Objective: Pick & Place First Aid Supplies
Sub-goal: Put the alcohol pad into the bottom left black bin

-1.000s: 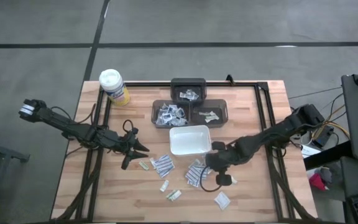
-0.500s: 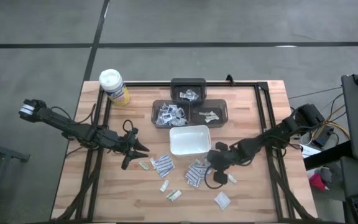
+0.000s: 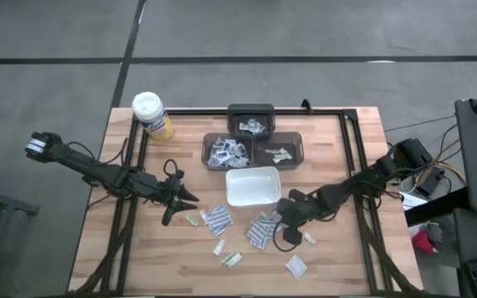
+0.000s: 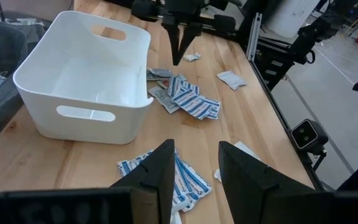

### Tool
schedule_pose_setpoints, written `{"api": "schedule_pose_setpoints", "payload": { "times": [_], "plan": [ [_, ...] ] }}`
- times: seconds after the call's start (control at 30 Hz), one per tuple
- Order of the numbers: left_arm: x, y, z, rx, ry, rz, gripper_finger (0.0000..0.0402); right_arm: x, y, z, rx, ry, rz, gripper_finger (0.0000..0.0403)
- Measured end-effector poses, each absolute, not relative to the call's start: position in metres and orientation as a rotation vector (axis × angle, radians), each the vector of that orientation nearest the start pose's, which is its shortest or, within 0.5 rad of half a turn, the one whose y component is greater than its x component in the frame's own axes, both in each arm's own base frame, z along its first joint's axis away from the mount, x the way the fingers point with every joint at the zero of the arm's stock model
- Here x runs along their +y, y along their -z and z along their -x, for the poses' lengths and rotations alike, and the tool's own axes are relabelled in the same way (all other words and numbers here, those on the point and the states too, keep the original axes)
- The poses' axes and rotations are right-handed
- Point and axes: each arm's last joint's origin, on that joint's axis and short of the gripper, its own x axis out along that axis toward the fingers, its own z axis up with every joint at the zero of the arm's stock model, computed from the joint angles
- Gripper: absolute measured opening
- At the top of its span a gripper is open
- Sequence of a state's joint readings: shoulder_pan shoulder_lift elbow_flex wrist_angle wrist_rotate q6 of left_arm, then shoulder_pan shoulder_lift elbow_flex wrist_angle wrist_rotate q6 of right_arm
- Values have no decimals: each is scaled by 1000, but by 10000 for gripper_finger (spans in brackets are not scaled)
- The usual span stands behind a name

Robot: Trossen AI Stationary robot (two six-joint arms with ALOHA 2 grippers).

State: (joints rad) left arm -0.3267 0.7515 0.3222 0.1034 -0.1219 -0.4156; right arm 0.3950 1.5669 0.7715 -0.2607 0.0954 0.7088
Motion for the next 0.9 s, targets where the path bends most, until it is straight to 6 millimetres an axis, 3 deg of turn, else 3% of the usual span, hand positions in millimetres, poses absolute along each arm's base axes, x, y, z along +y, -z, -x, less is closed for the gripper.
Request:
{"api": "schedule_pose_setpoints", "payload": {
  "times": [0.4, 0.67, 0.9],
  "plan": [
    [-50, -205, -159, 355, 134, 338, 117, 107, -151, -261, 1068, 4, -276, 16],
    [-50, -205, -159, 355, 134, 338, 117, 106, -150, -261, 1065, 16, -263, 89],
    [-50, -205, -159, 355, 134, 338, 117, 107, -128, -266, 1136, 51, -232, 128]
  ]
}}
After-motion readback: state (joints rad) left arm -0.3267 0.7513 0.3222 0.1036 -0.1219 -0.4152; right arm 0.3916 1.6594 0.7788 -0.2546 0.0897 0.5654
